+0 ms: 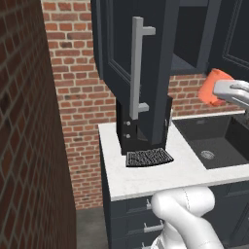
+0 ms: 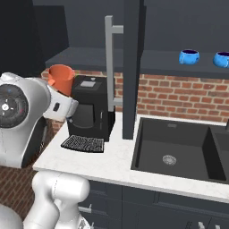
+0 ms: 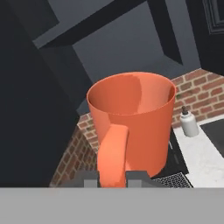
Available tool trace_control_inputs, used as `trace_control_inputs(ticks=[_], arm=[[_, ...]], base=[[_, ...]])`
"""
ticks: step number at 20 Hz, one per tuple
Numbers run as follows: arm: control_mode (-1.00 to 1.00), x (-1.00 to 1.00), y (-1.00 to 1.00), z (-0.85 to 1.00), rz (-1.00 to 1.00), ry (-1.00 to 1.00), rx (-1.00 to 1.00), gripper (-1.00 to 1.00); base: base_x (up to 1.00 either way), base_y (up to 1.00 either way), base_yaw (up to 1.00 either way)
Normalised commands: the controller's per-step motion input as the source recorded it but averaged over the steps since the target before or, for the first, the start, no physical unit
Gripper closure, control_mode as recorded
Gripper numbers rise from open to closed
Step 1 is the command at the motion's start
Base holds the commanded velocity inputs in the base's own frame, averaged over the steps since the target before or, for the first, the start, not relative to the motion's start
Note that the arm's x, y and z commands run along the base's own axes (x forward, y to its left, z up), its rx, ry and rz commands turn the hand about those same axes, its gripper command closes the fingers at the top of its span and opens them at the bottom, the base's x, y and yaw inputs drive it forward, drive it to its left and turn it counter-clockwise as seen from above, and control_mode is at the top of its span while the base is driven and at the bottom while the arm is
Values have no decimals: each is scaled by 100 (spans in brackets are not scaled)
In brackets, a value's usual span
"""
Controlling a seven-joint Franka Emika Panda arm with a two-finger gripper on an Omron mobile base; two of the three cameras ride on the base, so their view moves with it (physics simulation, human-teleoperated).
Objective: Gather all objects into one cabinet and sort the glasses and bowls to opposite sides.
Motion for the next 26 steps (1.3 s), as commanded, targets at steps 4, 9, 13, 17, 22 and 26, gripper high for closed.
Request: trace_control_inputs(ticks=[4,9,13,17,22,26], arm=[[-100,-69,0,-17,6,0,-11,100],[-100,-30,-2,-28,0,4,-13,100],[-100,-21,-1,-33,2,6,-11,100],[-100,-8,0,-36,2,7,-12,100],[-100,-1,0,-24,3,2,-7,100],[-100,0,0,0,2,0,0,100]], base=[[0,0,0],[0,0,0],[0,0,0],[0,0,0],[0,0,0],[0,0,0]])
